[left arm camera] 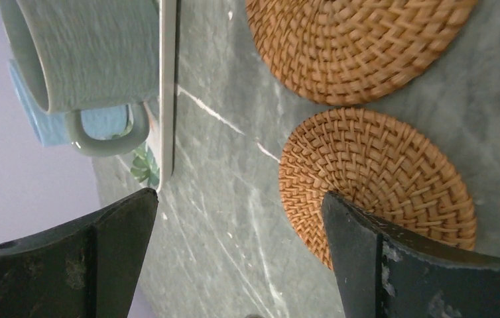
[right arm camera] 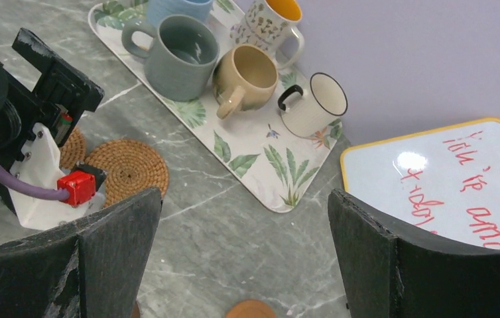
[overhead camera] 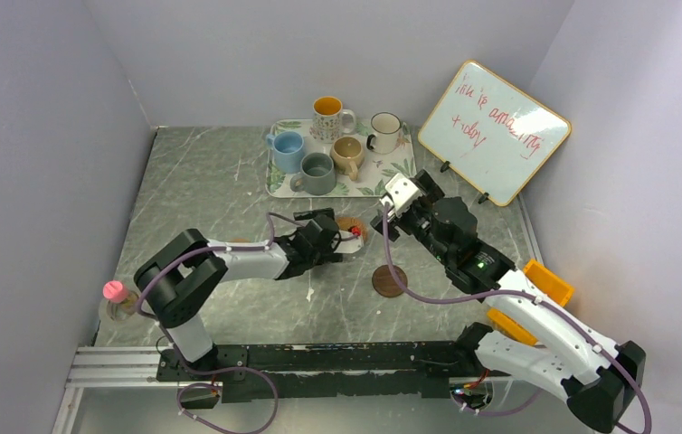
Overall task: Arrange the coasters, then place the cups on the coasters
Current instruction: Move the coaster to the center of the board.
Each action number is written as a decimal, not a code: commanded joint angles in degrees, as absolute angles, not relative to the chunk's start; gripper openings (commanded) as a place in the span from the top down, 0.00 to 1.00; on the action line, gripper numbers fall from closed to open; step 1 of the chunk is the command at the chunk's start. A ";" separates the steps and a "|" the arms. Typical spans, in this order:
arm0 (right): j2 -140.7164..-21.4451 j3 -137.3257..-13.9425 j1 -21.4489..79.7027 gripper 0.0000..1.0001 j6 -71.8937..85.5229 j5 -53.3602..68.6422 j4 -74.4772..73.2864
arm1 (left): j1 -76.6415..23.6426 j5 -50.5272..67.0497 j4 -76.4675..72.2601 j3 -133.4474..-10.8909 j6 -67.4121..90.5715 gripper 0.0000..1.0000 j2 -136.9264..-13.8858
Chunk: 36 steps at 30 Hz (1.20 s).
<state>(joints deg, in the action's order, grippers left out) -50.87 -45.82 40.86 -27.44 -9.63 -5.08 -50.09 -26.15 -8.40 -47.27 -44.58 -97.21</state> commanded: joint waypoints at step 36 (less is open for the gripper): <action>-69.56 -37.04 55.72 0.00 -32.78 -19.22 -22.18 | -13.88 -15.60 3.93 -31.73 -44.25 0.00 -74.39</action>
